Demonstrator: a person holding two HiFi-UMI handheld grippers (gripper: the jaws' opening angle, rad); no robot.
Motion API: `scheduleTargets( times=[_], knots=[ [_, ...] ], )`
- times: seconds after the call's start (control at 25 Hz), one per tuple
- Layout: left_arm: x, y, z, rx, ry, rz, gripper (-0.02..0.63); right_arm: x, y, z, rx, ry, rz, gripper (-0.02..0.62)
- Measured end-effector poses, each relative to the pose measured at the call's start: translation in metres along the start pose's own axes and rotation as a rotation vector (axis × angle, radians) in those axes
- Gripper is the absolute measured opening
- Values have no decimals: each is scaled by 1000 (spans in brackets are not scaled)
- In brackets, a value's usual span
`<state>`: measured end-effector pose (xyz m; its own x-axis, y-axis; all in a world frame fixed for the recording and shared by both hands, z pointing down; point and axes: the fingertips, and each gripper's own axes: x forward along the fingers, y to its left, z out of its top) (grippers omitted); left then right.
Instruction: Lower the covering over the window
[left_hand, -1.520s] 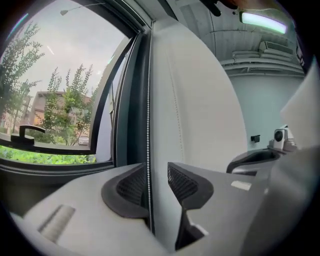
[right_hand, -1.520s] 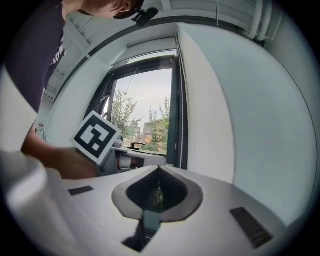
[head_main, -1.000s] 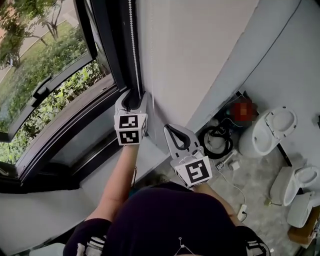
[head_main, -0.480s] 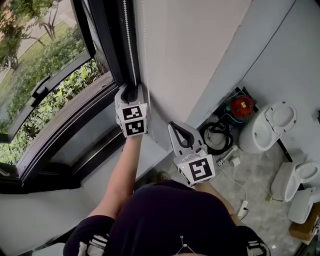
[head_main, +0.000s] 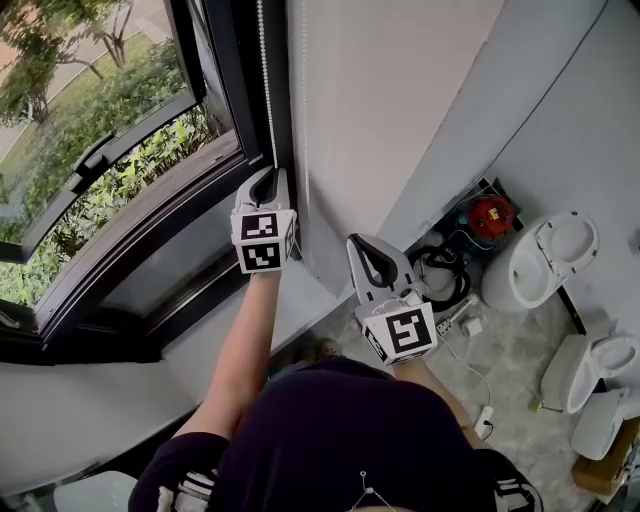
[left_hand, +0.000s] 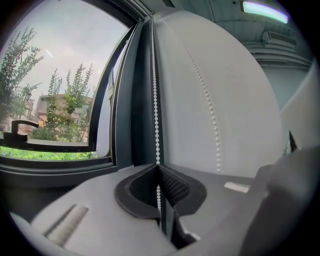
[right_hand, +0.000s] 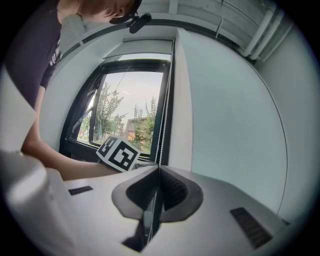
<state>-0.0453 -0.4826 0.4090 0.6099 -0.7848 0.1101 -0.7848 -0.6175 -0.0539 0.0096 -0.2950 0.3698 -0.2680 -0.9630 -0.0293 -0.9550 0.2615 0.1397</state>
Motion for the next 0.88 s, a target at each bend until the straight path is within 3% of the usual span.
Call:
scheduleTargets(
  times=[0.44, 0.64, 0.88],
  knots=[
    [-105, -40, 2, -46, -23, -190, 12, 17, 29, 21, 37, -23, 96, 14],
    [-140, -51, 1, -72, -32, -165, 12, 19, 46, 31, 79, -56, 181, 14],
    [-161, -81, 5, -68, -34, -69, 12, 6, 57, 45, 135, -84, 380, 15]
  ],
)
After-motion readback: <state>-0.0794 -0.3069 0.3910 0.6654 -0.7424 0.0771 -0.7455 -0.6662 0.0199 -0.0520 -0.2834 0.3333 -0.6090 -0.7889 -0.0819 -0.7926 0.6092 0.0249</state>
